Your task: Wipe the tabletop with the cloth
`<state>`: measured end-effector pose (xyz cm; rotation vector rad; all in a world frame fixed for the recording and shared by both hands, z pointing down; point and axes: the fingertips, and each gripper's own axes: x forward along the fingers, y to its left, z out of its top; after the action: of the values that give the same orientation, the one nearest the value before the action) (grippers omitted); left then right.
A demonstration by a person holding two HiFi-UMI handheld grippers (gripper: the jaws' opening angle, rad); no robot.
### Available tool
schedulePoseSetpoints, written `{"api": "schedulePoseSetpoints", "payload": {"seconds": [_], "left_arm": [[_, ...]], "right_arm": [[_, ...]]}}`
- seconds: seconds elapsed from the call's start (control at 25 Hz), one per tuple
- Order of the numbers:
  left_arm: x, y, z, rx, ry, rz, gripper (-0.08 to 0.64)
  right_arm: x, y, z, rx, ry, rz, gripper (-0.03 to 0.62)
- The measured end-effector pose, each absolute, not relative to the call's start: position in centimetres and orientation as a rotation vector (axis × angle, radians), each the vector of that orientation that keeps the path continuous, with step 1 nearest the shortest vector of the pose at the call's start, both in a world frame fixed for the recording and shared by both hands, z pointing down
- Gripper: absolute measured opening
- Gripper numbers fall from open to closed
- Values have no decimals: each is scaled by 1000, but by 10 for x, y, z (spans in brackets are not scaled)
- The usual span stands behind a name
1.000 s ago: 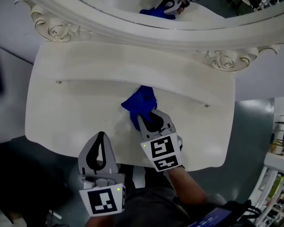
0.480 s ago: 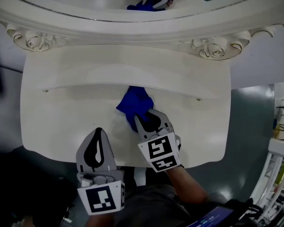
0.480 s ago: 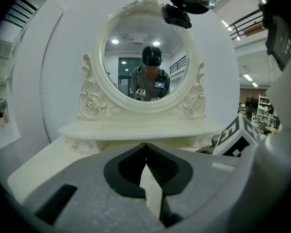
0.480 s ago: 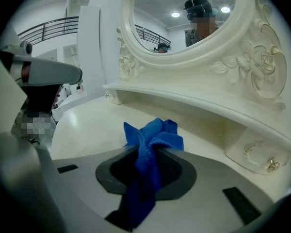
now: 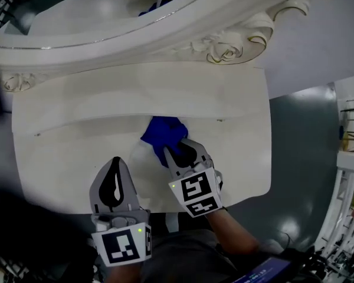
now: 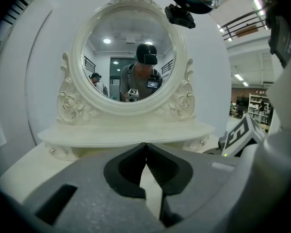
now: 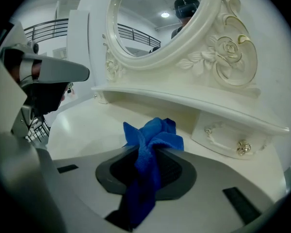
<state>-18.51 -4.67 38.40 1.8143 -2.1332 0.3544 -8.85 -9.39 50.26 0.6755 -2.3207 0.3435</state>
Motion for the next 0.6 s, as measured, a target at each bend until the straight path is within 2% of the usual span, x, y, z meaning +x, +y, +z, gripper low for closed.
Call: {"api": "schedulePoseSetpoints", "payload": {"seconds": [0.6], "left_arm": [[-102,-101,387,1976,-2001,386,15]], "right_arm": [[-5,-119,501,803,-2294,401,87]]}}
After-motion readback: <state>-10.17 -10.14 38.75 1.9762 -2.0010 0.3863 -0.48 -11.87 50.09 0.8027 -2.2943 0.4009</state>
